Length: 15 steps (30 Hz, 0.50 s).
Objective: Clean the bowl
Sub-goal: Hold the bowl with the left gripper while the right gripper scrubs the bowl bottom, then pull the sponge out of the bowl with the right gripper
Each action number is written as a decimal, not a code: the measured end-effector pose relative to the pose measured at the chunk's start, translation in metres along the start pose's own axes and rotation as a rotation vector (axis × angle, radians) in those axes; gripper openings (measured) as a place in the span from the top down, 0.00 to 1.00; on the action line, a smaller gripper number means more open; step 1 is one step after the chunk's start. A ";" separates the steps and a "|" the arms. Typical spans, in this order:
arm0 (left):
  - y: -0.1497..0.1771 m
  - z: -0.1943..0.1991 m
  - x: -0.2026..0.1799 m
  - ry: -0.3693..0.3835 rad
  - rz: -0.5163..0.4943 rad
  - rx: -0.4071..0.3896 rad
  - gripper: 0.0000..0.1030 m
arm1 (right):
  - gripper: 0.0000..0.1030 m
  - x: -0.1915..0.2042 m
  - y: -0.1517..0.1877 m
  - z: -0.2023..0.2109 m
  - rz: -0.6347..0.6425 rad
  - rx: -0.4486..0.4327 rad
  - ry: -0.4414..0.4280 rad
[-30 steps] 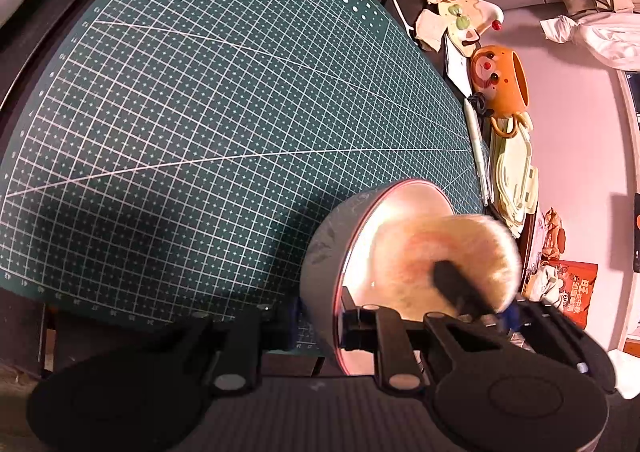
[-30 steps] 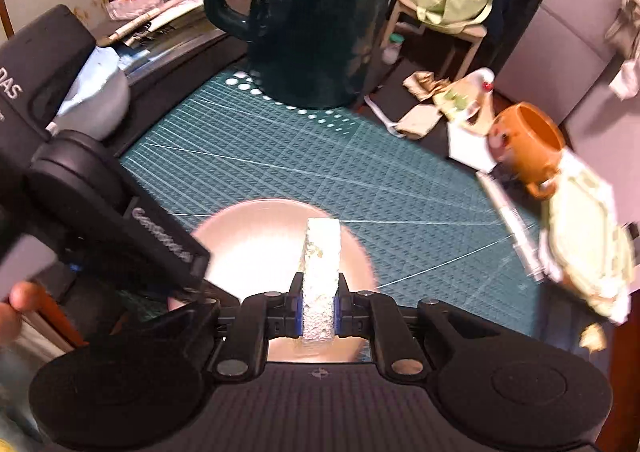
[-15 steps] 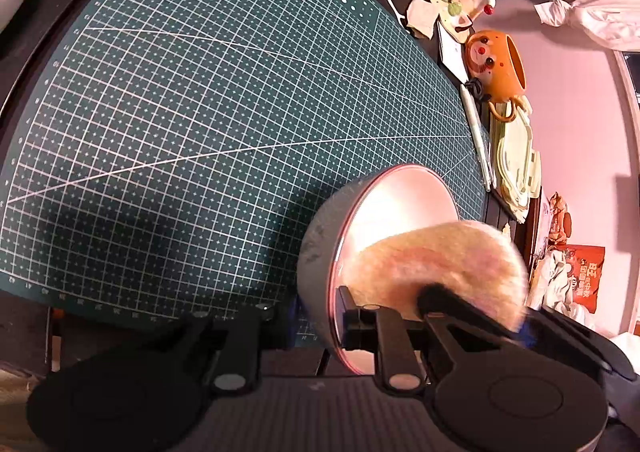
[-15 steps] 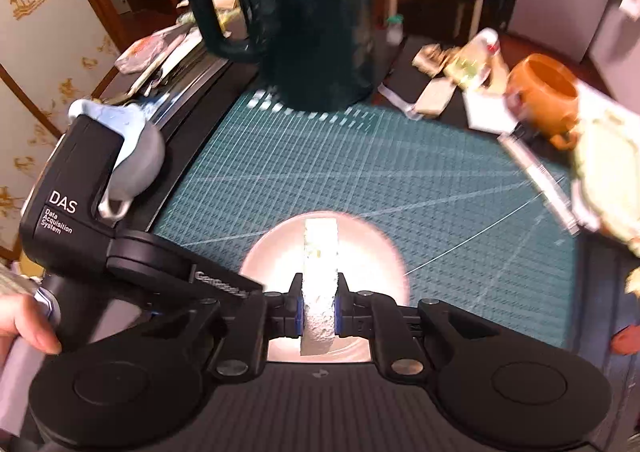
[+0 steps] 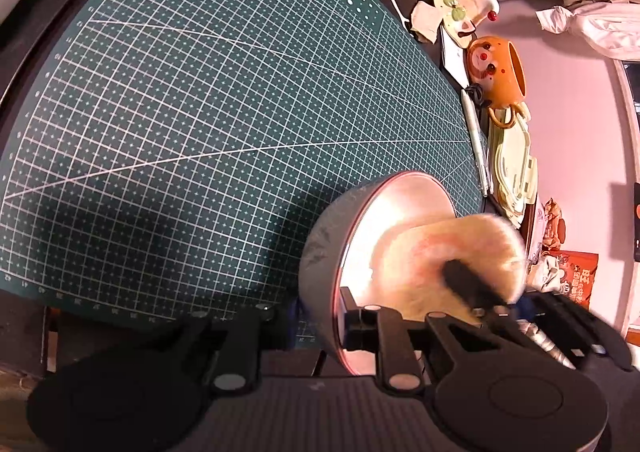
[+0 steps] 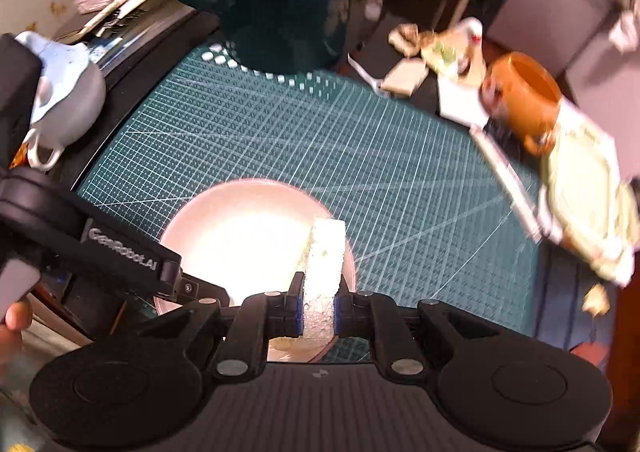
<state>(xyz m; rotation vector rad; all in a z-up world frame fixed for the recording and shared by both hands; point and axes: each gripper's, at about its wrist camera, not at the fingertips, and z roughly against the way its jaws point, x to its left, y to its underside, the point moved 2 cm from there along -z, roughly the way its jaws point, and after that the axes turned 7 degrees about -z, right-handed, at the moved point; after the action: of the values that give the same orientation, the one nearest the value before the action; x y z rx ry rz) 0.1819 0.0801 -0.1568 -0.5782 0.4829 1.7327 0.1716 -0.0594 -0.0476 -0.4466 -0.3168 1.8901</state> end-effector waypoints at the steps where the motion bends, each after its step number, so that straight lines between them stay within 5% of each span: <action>1: 0.000 0.000 0.000 -0.001 -0.001 0.000 0.82 | 0.89 0.003 -0.001 0.005 0.025 -0.022 0.010; 8: -0.001 -0.003 0.001 0.006 0.006 0.000 0.82 | 0.89 0.005 -0.008 0.025 0.042 -0.150 -0.091; 15: 0.001 0.000 0.004 0.003 -0.003 -0.002 0.82 | 0.89 0.013 0.001 -0.001 0.078 -0.111 -0.075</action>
<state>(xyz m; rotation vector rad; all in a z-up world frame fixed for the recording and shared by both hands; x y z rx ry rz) 0.1801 0.0830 -0.1596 -0.5827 0.4827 1.7298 0.1668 -0.0473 -0.0515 -0.4692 -0.4621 1.9748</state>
